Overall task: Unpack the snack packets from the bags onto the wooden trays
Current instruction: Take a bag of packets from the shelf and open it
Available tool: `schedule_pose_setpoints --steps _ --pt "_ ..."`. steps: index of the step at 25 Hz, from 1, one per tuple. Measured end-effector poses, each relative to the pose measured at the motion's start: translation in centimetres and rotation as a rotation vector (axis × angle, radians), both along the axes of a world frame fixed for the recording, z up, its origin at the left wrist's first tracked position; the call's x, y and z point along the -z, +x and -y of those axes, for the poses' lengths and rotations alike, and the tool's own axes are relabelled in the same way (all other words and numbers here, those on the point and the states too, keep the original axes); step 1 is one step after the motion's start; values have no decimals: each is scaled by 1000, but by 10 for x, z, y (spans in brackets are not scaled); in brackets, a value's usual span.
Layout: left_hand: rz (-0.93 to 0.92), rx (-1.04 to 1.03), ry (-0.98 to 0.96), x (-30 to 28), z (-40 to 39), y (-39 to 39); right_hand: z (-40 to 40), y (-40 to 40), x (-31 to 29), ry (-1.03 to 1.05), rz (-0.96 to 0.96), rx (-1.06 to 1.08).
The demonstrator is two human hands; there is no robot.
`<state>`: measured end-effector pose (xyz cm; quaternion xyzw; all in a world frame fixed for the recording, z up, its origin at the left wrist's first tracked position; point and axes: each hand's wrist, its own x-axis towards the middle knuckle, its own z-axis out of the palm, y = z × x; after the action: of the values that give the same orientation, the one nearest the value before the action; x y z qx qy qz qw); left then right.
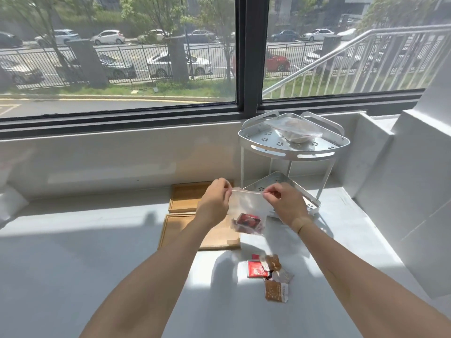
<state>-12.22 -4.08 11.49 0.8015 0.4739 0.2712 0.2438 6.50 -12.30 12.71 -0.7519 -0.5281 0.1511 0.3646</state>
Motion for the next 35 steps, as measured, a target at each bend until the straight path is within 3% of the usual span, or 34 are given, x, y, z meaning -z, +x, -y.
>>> schedule_pose_setpoints --steps 4,7,11,18,24,28,32,35 --pt "159 14 -132 -2 34 -68 34 -49 6 -16 -160 -150" --pt "214 35 -285 7 62 -120 61 -81 22 -42 -258 -216" --pt "233 -36 -342 20 91 -163 86 -125 37 -51 -320 -221" --pt "313 -155 -421 49 124 -183 116 -159 59 -80 -112 -283" --pt "299 -88 -410 46 119 -174 118 -174 57 -150 -73 -267" --pt "297 -355 -346 36 131 -163 123 -183 60 -50 -52 -164" --pt "288 -304 -832 27 149 -157 131 -197 68 32 99 -207" --pt "262 -285 -917 27 153 -159 134 -204 73 15 109 -275"
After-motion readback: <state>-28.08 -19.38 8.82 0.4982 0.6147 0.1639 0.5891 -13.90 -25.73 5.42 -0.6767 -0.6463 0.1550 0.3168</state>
